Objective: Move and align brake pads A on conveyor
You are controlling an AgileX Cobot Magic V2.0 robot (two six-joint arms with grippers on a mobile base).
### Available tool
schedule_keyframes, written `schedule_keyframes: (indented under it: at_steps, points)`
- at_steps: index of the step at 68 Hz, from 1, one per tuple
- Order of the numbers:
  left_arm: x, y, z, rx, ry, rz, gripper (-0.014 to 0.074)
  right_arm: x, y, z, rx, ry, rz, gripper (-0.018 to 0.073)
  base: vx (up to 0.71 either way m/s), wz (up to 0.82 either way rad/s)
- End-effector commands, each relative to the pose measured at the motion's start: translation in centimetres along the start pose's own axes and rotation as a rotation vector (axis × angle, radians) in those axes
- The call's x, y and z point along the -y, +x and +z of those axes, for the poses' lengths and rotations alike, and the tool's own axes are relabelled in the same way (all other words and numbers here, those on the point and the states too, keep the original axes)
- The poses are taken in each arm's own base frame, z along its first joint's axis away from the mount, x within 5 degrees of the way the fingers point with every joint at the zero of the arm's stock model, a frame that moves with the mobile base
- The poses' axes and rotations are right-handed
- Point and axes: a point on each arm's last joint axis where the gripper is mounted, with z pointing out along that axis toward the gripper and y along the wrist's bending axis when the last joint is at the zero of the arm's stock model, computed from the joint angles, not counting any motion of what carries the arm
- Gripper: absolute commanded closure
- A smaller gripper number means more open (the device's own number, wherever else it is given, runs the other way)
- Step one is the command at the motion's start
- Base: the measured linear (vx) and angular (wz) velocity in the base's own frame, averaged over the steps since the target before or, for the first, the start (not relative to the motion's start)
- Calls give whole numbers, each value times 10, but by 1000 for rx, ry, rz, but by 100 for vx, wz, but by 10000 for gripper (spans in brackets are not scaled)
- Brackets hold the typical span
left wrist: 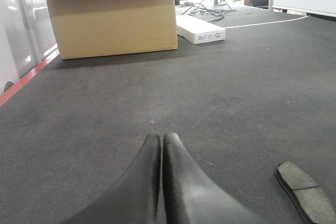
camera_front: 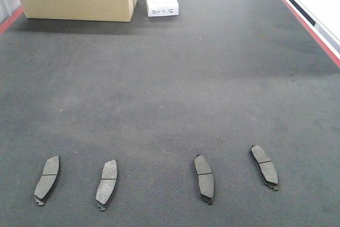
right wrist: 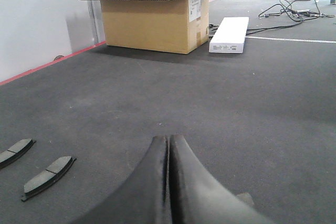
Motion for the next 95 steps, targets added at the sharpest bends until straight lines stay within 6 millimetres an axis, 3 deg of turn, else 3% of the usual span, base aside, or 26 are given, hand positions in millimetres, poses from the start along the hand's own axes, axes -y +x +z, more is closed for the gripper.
schedule_keyframes:
  at_steps: [1, 62, 66, 70, 95]
  points:
    - [0, -1, 0, 67, -2, -18, 602, -2, -15, -2, 88, -19, -21, 571, 0, 0]
    - [0, -1, 0, 67, 2, -52, 602, -2, -15, -2, 88, -19, -21, 571, 0, 0]
    - [0, -1, 0, 67, 2, -52, 602, -1, -18, -2, 119, -5, -86, 571, 0, 0]
    - [0, -1, 0, 67, 2, -52, 602, 1, -13, 0, 112, 34, -145, 571, 0, 0]
    - [0, -1, 0, 67, 2, -52, 602, 24, 54, 16, 139, 385, -27, 571, 0, 0]
